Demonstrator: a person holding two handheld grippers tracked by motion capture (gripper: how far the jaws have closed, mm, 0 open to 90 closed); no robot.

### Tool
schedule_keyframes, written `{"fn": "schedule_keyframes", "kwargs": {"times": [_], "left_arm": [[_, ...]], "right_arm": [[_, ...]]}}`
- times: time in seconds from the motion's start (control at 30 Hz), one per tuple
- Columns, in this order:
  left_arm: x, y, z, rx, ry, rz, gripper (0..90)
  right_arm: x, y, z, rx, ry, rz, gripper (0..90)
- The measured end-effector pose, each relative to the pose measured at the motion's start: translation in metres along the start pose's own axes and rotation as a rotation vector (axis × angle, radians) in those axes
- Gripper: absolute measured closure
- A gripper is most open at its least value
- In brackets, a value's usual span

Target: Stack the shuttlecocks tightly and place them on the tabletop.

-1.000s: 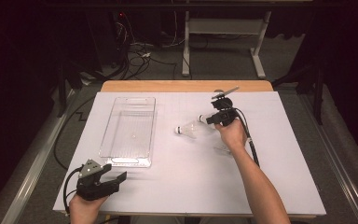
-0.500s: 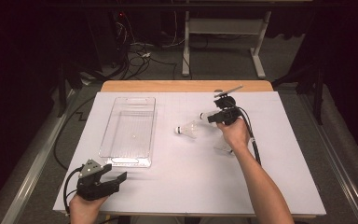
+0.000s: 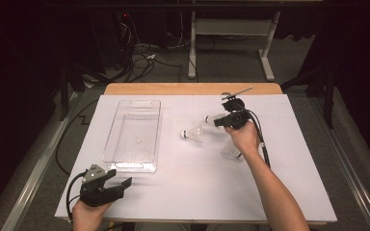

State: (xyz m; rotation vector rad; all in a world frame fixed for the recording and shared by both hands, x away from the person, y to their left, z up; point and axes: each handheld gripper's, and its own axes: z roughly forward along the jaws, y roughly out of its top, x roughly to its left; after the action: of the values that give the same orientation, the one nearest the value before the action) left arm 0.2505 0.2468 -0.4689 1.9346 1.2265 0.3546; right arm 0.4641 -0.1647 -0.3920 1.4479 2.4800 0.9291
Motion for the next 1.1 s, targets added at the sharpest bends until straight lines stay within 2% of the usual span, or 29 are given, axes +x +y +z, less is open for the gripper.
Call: {"fn": "schedule_keyframes", "kwargs": {"times": [0.53,0.67,1.1], "left_arm": [[0.0,0.0,0.001,-0.005,-0.001,-0.005,30.7],[0.0,0.0,0.001,-0.005,-0.002,-0.005,30.6],[-0.001,0.0,0.001,-0.005,0.0,-0.002,30.6]], "right_arm": [[0.008,-0.003,-0.015,0.007,0.025,-0.033,90.0],[0.011,-0.004,-0.016,0.02,0.027,-0.049,90.0],[0.013,-0.014,-0.016,0.036,0.041,-0.052,90.0]]}}
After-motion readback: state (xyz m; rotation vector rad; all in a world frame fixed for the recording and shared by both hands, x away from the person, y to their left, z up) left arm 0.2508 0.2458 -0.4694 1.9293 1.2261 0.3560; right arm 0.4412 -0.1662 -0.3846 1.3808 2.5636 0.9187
